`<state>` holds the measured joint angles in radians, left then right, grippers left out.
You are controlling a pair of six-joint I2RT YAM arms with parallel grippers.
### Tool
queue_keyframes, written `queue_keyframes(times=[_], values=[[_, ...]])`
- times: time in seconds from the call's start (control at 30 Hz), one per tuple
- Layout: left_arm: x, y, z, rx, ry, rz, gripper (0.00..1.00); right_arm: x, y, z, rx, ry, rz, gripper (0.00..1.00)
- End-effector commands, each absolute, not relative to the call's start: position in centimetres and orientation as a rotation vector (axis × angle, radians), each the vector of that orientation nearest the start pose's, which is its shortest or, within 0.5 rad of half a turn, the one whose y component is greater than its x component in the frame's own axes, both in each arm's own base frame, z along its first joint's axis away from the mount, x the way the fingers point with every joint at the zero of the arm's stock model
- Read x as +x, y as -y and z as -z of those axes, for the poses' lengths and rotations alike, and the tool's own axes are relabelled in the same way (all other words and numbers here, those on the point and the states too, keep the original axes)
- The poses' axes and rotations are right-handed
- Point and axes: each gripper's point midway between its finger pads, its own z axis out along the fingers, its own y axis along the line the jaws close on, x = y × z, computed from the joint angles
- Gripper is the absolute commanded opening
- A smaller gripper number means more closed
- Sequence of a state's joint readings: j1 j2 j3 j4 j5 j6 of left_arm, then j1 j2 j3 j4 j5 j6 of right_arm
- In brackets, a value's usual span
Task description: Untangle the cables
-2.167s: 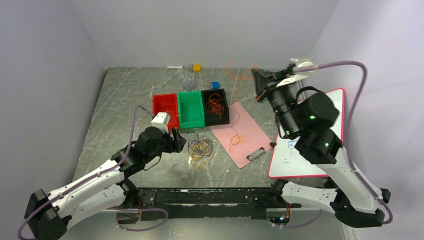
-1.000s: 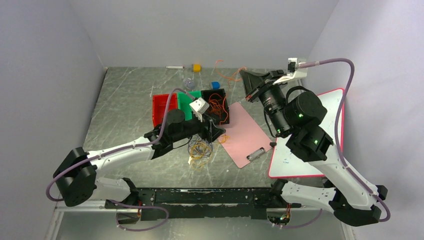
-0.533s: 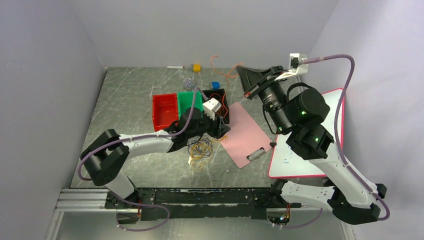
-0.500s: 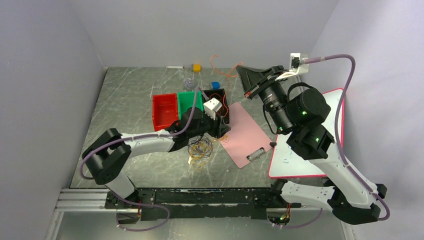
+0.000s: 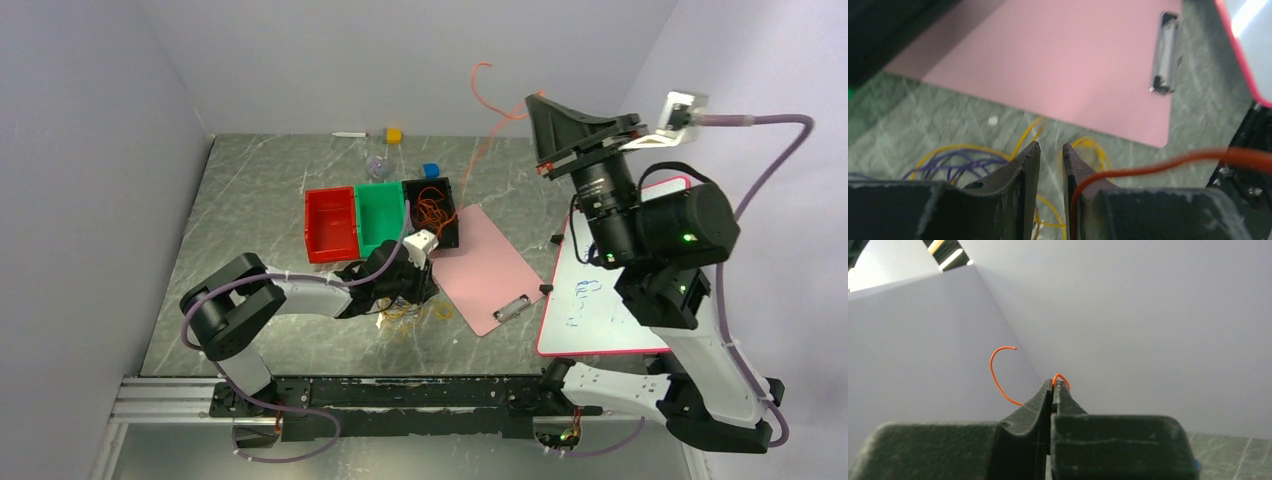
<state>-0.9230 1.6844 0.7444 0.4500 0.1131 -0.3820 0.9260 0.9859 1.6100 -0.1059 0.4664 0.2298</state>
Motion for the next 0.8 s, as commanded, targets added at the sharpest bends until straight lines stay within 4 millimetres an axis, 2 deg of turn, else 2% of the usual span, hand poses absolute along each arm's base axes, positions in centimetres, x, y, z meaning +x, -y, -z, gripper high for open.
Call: queue_keyframes(times=[0.0, 0.17, 0.27, 0.4, 0.57, 0.7, 0.77], values=[[23.0, 35.4, -4.5, 0.628, -2.152, 0.823, 0.28, 20.2, -12.7, -64.1, 0.105, -1.035, -0.702, 0.00], [22.2, 33.7, -3.1, 0.611, -2.198, 0.784, 0.27, 19.5, -10.0, -65.5, 0.136, -0.994, -0.623, 0.00], [21.8, 33.0, -2.6, 0.592, -2.221, 0.767, 0.26, 19.4, -9.1, -65.6, 0.151, -0.991, -0.592, 0.00], [21.6, 31.9, -2.4, 0.547, -2.238, 0.744, 0.29, 19.6, -8.5, -64.9, 0.163, -1.014, -0.547, 0.00], [21.6, 30.4, -2.8, 0.476, -2.244, 0.704, 0.45, 20.8, -8.2, -63.0, 0.173, -1.085, -0.443, 0.00], [21.5, 29.3, -2.8, 0.432, -2.252, 0.673, 0.47, 21.0, -7.7, -62.5, 0.182, -1.087, -0.409, 0.00], [21.5, 29.3, -3.6, 0.424, -2.237, 0.682, 0.48, 21.2, -7.9, -62.3, 0.177, -1.098, -0.402, 0.00]])
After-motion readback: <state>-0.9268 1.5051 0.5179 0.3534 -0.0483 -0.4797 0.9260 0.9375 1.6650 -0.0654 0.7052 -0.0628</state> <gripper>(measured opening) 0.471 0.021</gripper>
